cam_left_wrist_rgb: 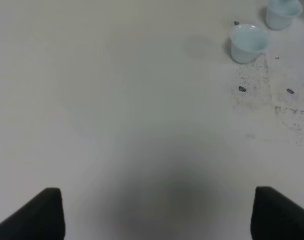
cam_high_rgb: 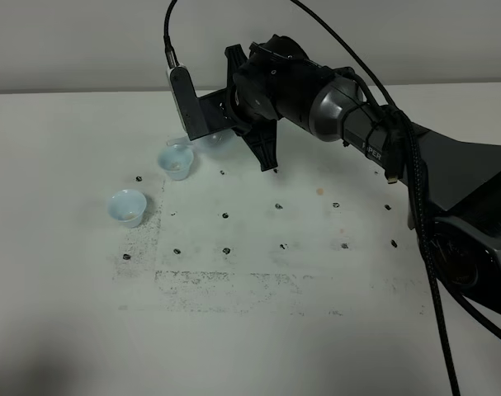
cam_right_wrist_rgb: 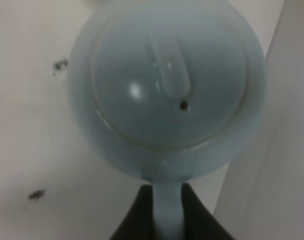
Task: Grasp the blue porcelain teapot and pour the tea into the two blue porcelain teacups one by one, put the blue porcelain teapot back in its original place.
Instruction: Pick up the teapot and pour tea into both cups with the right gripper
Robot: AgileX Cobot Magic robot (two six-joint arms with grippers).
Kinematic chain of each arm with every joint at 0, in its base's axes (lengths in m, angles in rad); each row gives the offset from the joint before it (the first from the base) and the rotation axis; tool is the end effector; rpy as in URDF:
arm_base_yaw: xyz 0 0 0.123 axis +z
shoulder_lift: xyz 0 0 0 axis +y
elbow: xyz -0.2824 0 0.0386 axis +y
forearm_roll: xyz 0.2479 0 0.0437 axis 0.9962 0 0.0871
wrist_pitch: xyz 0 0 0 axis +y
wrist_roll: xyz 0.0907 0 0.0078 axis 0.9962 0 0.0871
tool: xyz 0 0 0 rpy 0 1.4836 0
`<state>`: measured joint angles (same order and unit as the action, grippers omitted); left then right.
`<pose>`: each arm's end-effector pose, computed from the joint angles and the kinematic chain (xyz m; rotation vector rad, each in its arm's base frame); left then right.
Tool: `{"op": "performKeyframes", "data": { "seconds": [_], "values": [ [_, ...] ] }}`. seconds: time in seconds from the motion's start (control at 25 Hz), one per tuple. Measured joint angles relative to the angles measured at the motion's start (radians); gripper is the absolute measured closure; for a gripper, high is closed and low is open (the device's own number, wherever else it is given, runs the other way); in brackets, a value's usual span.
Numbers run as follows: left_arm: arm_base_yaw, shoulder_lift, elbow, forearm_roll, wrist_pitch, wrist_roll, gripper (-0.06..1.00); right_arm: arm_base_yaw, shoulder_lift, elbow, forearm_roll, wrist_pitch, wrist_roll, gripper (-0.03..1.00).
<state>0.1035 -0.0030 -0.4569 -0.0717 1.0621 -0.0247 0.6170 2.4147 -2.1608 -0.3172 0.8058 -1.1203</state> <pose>-0.0001 -0.0057 0.2652 -0.1318 2.0797 -0.0386 0.4517 0.2953 0.1898 -2.0897 1.5144 -0.5704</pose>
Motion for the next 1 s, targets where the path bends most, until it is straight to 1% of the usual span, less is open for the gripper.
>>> {"op": "performKeyframes", "data": {
  "seconds": [0.24,0.76,1.0],
  "values": [
    [0.0,0.0,0.0,0.0,0.0,0.0,0.22,0.0,0.0,0.0,-0.062,-0.001,0.024,0.93],
    [0.0,0.0,0.0,0.0,0.0,0.0,0.22,0.009,0.0,0.0,-0.106,-0.003,0.034,0.93],
    [0.0,0.0,0.0,0.0,0.0,0.0,0.22,0.026,0.0,0.0,-0.153,-0.002,0.066,0.93]
  ]
}}
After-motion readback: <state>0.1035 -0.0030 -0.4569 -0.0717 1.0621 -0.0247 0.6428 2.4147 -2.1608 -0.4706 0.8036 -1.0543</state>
